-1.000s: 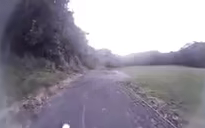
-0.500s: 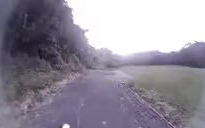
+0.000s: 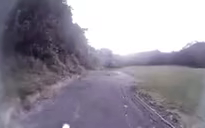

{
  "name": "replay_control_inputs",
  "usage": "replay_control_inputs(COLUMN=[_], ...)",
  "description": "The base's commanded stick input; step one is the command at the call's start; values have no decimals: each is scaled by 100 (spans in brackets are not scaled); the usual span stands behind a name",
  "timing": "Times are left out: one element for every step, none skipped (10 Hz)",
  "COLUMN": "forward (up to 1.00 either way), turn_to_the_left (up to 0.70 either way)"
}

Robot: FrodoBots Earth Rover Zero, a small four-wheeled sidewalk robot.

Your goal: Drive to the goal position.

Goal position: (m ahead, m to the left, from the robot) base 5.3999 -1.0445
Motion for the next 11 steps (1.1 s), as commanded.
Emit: replay_control_inputs(forward=[70,70,70,70,70,70,70,70,70,70,70], turn_to_the_left=[0,0,0,0,0,0,0,0,0,0,35])
